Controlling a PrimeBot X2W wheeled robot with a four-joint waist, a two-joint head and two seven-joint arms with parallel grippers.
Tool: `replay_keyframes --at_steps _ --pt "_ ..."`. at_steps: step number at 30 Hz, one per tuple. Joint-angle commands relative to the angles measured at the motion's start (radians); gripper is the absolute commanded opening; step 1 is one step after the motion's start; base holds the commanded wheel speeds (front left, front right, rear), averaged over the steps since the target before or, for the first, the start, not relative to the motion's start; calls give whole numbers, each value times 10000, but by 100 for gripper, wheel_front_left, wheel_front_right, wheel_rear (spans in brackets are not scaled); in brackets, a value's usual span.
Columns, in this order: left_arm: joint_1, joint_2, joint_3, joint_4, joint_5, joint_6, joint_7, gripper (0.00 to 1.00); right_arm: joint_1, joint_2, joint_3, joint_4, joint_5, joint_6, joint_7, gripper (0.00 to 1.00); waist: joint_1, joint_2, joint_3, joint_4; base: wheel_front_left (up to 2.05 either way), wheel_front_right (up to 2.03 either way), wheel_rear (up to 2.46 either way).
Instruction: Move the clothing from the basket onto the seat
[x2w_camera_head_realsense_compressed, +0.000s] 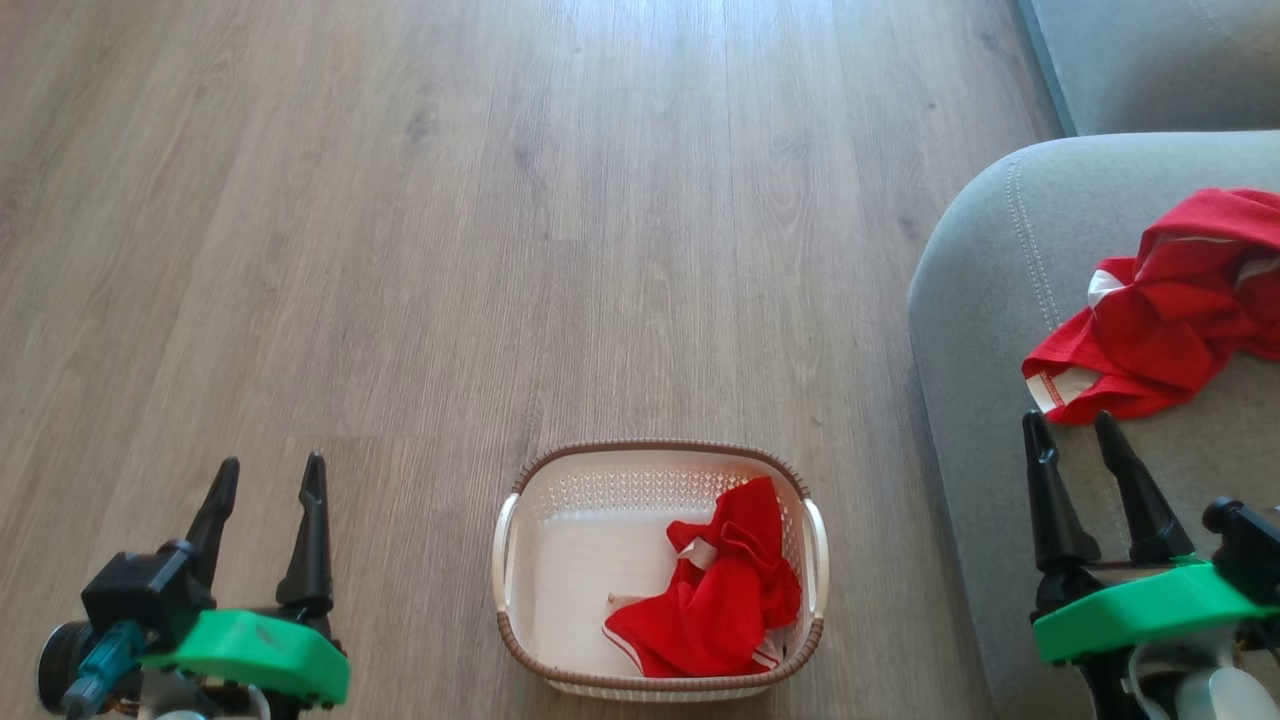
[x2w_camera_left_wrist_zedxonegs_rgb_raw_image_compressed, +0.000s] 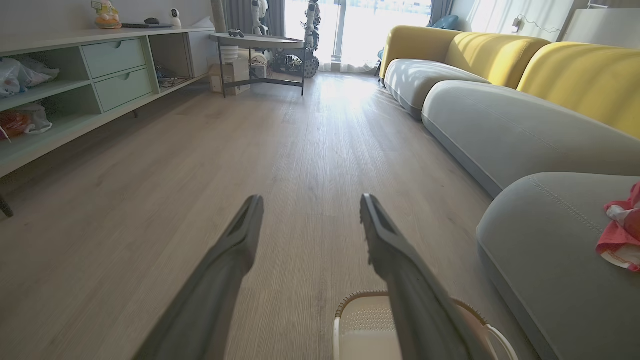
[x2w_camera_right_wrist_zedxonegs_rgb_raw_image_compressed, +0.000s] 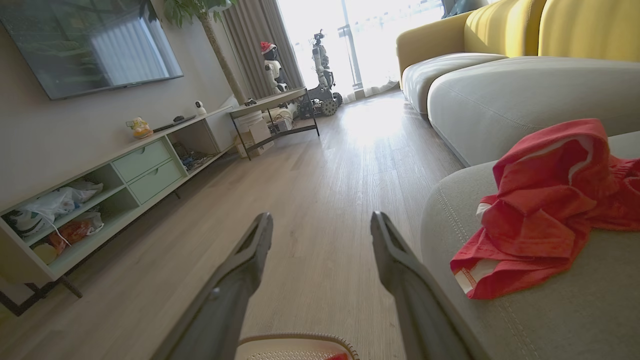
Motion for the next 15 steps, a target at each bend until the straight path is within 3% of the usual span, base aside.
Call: replay_keyframes --at_steps 1,15 --pt "-399 198 572 -283 123 -79 -125 100 -271 -87 231 -290 -84 71 -159 100 0 0 8 2 0 0 0" --pt "-471 -135 826 -57 534 -661 -125 100 -404 -185 280 -170 -235 71 -72 100 0 0 -46 1 0 0 0"
